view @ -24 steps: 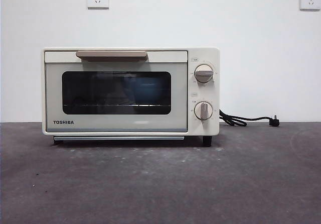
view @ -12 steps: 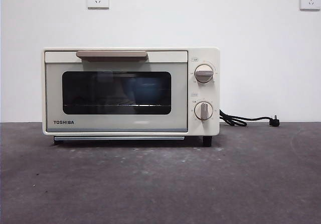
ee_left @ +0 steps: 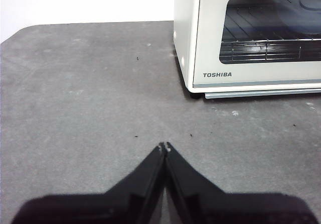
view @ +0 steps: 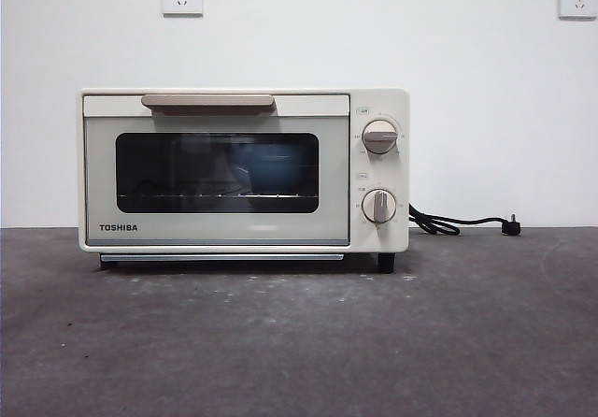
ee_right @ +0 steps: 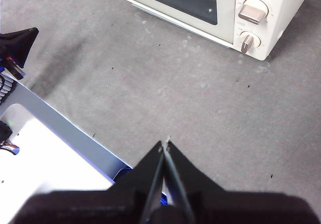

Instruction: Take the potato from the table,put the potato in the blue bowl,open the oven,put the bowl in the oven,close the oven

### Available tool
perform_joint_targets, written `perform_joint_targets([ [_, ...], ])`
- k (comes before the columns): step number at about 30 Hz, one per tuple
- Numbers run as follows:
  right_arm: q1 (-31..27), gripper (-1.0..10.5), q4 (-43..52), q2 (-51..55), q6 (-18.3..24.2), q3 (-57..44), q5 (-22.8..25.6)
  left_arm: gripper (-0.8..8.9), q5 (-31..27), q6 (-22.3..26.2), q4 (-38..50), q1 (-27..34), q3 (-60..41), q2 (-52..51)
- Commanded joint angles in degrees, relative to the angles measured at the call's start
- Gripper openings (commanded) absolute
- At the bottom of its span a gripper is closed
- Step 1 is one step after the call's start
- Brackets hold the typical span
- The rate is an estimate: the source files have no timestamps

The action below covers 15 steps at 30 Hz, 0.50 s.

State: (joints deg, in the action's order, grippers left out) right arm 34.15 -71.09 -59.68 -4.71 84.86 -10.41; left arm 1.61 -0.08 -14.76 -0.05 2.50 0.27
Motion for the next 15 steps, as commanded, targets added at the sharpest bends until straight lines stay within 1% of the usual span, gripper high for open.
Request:
perform_joint_targets([
  [1,0.04,0.1,0.11,0.13,-0.33,-0.04,0.04,-0.04,-0.04,-0.59,0.04,0.15,-0.66,-0.15],
  [15,0.04,0.1,0.11,0.13,-0.31,-0.04,0.07,-0.04,-0.04,-0.59,0.04,0.15,-0.66,-0.15],
])
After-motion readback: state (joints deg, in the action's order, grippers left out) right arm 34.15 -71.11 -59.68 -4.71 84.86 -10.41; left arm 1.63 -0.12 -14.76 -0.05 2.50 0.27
